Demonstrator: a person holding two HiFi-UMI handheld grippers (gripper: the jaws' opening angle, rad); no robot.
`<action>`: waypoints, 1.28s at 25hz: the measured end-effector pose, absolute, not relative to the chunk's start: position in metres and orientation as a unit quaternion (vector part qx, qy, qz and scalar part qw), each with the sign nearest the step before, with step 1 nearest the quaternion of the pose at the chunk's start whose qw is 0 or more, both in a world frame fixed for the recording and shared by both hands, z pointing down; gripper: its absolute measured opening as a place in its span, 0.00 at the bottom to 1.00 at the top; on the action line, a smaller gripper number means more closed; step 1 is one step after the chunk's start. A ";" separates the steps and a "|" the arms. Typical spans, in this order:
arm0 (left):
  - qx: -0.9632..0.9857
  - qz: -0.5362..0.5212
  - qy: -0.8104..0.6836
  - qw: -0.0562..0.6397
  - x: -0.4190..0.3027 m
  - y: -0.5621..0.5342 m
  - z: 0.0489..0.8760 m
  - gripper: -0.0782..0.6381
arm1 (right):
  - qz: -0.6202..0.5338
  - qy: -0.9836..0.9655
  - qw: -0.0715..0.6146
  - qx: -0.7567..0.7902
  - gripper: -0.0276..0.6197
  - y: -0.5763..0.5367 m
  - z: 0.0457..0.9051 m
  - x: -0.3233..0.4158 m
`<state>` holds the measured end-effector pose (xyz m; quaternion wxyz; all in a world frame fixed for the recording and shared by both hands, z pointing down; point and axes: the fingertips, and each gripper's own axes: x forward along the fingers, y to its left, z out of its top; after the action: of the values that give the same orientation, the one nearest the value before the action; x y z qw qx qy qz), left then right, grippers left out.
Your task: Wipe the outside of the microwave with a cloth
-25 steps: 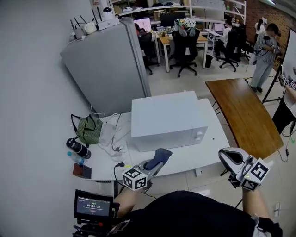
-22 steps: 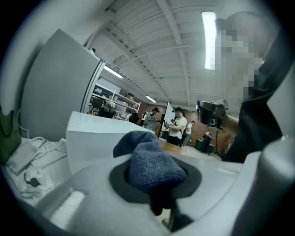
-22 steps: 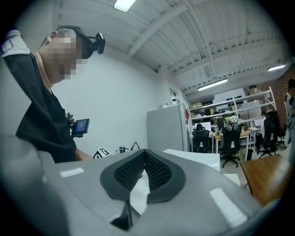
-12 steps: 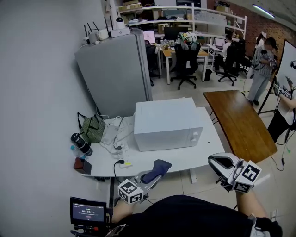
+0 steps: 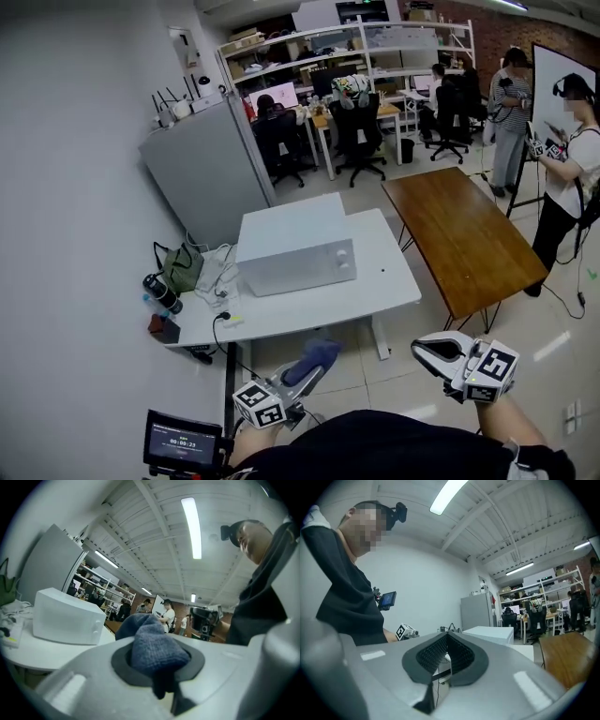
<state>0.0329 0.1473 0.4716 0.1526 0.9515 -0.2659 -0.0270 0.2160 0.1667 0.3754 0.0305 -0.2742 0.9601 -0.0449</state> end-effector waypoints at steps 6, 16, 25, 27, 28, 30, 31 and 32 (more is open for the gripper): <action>0.949 -0.038 -0.285 0.133 0.015 0.197 0.432 0.19 | -0.046 0.961 0.037 -0.269 0.05 0.211 0.378 0.217; 0.951 -0.042 -0.284 0.112 -0.094 0.262 0.420 0.19 | -0.070 0.960 0.083 -0.258 0.05 0.263 0.354 0.104; 0.944 -0.075 -0.301 0.114 -0.149 0.279 0.429 0.19 | -0.055 0.966 0.037 -0.250 0.05 0.291 0.363 0.046; 0.946 -0.073 -0.292 0.118 -0.142 0.283 0.433 0.19 | -0.049 0.966 0.035 -0.251 0.05 0.293 0.362 0.045; 0.947 -0.072 -0.288 0.120 -0.138 0.284 0.435 0.19 | -0.048 0.966 0.034 -0.252 0.05 0.294 0.363 0.045; 0.948 -0.075 -0.281 0.129 -0.129 0.287 0.439 0.19 | -0.048 0.965 0.033 -0.254 0.05 0.295 0.364 0.048; 0.948 -0.075 -0.278 0.133 -0.124 0.289 0.441 0.19 | -0.048 0.965 0.033 -0.256 0.05 0.295 0.365 0.051; 0.949 -0.075 -0.275 0.137 -0.118 0.290 0.443 0.19 | -0.050 0.965 0.033 -0.256 0.05 0.296 0.366 0.053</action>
<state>-0.1181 0.2903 0.4433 0.1367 0.9488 -0.2747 -0.0748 0.0534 0.2958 0.3659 0.0334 -0.2565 0.9647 -0.0500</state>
